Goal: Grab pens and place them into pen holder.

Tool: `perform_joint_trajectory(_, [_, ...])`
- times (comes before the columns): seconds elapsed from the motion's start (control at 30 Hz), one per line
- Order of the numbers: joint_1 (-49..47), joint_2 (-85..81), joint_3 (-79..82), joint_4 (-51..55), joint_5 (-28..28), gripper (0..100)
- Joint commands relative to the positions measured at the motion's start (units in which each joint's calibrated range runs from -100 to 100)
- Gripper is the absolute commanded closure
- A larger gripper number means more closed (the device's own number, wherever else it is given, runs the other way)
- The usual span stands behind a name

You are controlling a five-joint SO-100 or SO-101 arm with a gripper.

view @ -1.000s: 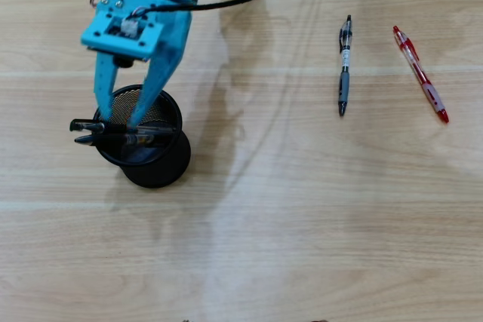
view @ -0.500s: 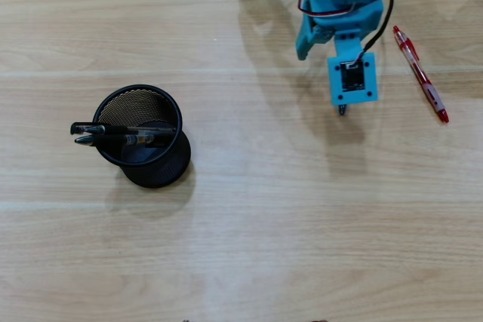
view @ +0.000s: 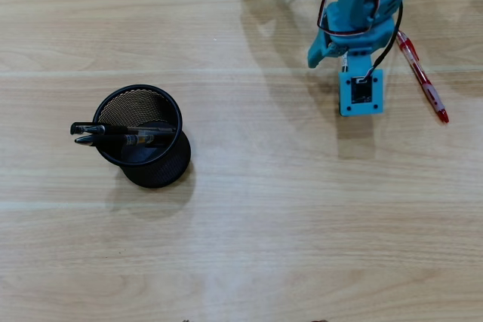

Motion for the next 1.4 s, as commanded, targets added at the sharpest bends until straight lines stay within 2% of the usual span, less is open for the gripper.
perform_joint_trajectory(0.0, [-1.5, 0.9, 0.4, -4.9, -1.0, 76])
perform_joint_trajectory(0.2, [-1.6, 4.2, 0.4, -7.9, -1.0, 77])
perform_joint_trajectory(0.47, [2.0, 6.9, 1.2, -7.4, -1.0, 99])
perform_joint_trajectory(0.7, [6.3, -0.5, -4.6, -8.5, -0.5, 98])
perform_joint_trajectory(0.8, [9.6, -10.7, -9.8, -15.3, 1.2, 98])
perform_joint_trajectory(0.97, [23.0, -26.9, -2.5, -45.6, 13.8, 98])
perform_joint_trajectory(1.03, [30.4, -32.3, 3.3, -53.8, 17.7, 98])
perform_joint_trajectory(1.2, [42.2, -38.8, 16.3, -55.9, 19.7, 98])
perform_joint_trajectory(1.37, [44.9, -36.7, 20.2, -55.3, 19.7, 98])
